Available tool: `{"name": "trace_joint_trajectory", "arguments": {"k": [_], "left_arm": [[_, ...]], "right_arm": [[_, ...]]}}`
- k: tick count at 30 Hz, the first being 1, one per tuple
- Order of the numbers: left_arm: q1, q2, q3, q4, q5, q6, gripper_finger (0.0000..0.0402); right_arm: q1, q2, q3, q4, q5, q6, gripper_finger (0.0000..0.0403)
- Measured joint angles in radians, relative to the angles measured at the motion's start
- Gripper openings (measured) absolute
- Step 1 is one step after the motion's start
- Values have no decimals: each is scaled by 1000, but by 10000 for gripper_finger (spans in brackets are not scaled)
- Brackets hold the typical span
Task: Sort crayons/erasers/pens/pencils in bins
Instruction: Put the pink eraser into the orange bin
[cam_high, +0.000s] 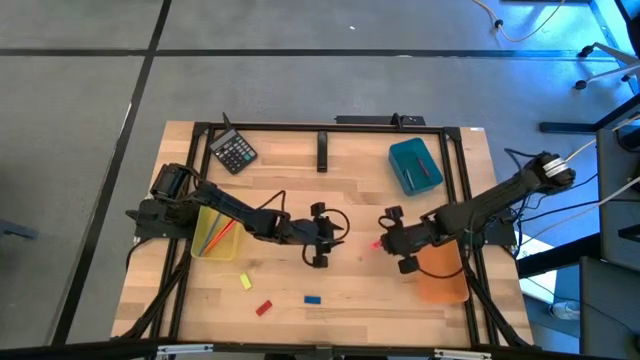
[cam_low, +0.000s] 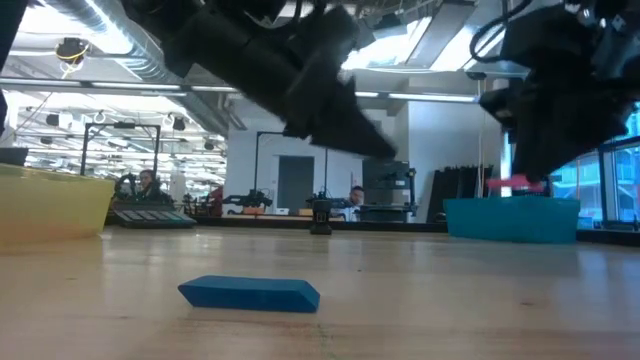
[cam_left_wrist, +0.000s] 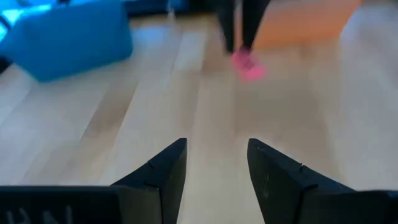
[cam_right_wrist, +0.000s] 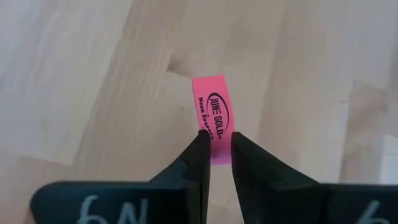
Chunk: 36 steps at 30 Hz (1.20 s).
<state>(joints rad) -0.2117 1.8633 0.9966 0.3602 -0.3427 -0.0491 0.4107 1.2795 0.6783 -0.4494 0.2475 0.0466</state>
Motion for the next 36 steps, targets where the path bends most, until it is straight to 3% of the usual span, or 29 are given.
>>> {"name": "trace_joint_trajectory", "arguments": {"k": [6, 15, 23, 29, 36], "left_arm": [[2, 0, 1, 122, 40, 34, 161], [2, 0, 1, 120, 41, 56, 161], [7, 0, 1, 120, 41, 86, 161], [7, 0, 0, 92, 46, 87, 161], [7, 0, 0, 58, 46, 88, 161]], "right_arm": [[0, -111, 2, -113, 21, 68, 59], [49, -232, 12, -420, 4, 466, 60], [166, -242, 138, -660, -64, 782, 60], [288, -241, 157, -694, -192, 1016, 60], [407, -222, 110, -685, -208, 1228, 60]]}}
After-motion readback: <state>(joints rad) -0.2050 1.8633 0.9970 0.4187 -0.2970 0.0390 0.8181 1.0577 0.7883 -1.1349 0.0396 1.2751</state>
